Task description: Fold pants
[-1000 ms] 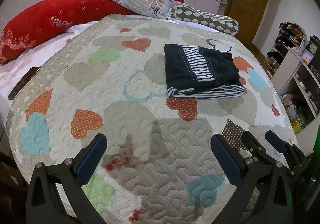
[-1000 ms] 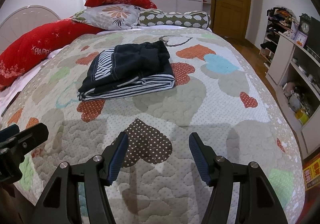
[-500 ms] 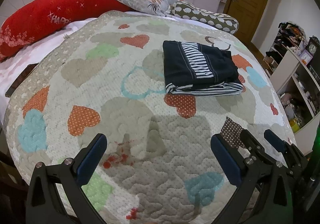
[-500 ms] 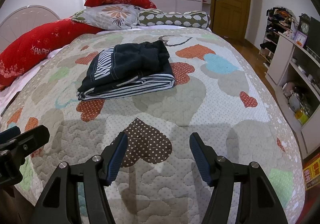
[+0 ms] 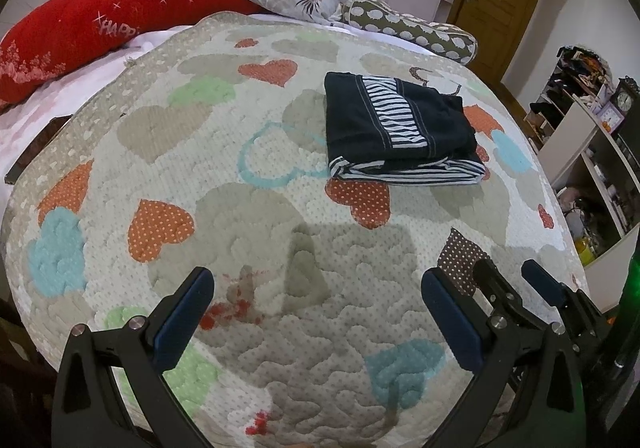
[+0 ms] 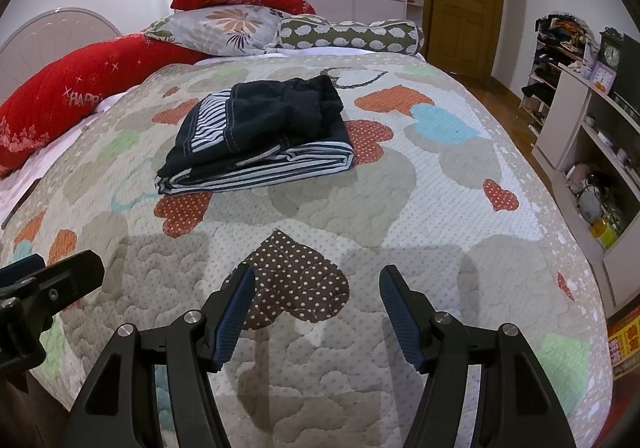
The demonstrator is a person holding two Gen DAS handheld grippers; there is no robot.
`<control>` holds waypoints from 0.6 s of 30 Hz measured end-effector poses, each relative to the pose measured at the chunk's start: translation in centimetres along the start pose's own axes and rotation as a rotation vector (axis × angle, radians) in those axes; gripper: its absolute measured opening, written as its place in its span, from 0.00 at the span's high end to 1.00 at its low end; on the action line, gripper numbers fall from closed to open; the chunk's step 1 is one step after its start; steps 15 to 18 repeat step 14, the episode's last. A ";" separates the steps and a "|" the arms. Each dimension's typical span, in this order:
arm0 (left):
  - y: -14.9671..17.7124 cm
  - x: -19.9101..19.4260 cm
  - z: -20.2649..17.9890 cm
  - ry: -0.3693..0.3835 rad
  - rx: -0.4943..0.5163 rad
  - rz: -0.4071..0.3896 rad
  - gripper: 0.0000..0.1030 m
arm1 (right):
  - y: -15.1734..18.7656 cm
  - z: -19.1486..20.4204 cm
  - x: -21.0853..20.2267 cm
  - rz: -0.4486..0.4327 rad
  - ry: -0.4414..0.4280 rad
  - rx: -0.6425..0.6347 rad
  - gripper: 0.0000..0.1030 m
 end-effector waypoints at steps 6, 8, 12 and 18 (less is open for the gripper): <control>0.0 -0.1 -0.2 0.018 -0.001 -0.006 0.00 | 0.1 0.1 0.1 -0.002 -0.002 -0.001 0.33; 0.0 -0.1 -0.5 0.040 0.001 -0.007 0.00 | 0.1 0.2 0.1 -0.004 -0.004 -0.005 0.33; 0.0 0.0 -1.2 0.074 0.021 -0.004 0.00 | 0.3 0.6 0.2 -0.004 -0.006 -0.021 0.32; -0.1 -0.1 -1.4 0.070 0.027 -0.012 0.00 | 0.3 0.8 0.1 -0.004 -0.006 -0.025 0.32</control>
Point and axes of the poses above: each gripper's, at about its wrist camera, not at the fingertips, and x roughly the way its jaws point, z to its left, y to its underside, the point moved 10 cm from there along x, roughly the way its jaws point, and after that the axes turned 11 degrees about x, right-handed, at the moved point
